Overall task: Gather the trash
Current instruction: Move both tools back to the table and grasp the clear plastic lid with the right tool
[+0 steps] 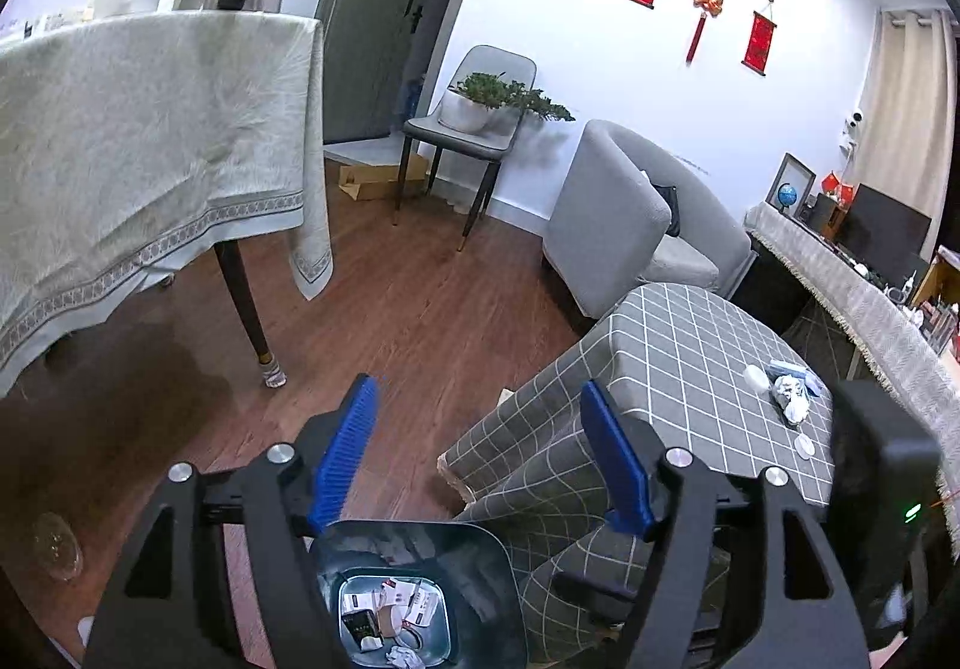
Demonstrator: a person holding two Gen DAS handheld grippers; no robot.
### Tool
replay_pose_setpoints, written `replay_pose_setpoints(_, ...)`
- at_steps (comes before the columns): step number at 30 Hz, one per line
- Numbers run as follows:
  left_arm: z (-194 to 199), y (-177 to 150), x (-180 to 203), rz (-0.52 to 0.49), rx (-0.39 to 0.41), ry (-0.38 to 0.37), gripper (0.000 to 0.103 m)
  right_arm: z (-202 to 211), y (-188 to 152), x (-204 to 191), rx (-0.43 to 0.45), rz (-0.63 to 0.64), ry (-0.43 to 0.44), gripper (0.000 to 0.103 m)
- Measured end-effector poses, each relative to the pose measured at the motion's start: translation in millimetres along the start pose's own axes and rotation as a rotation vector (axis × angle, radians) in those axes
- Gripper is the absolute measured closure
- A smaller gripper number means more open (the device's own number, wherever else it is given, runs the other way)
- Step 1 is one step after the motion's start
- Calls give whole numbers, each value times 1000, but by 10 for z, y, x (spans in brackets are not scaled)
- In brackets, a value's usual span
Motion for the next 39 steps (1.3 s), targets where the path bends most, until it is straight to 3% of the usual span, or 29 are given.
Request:
replay_pose_setpoints(12, -201, -113, 537, -36, -50, -66, 20, 713, 233, 879, 138, -27, -213, 36)
replay_pose_setpoints(20, -328, -112, 1044, -98, -68, -124, 13, 1100, 111, 1479, 167, -99, -330, 34)
replay_pose_setpoints(28, -453, -118, 1566, -144, -83, -182, 11, 1366, -107, 1976, 137, -150, -446, 33)
replay_pose_setpoints(39, -827, -245, 2180, -197, -137, -244, 11, 1466, -363, 2341, 61, -181, -503, 33)
Point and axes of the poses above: each gripper's, at about its wrist camera, not at the fingertips, and z roughly against the way its jaws point, x to its right, y to its top, the point moved 7 cm from there along -z, roughly the way its jaws point, and after that the axes turned 12 degrees about x, right-handed, at the moved point
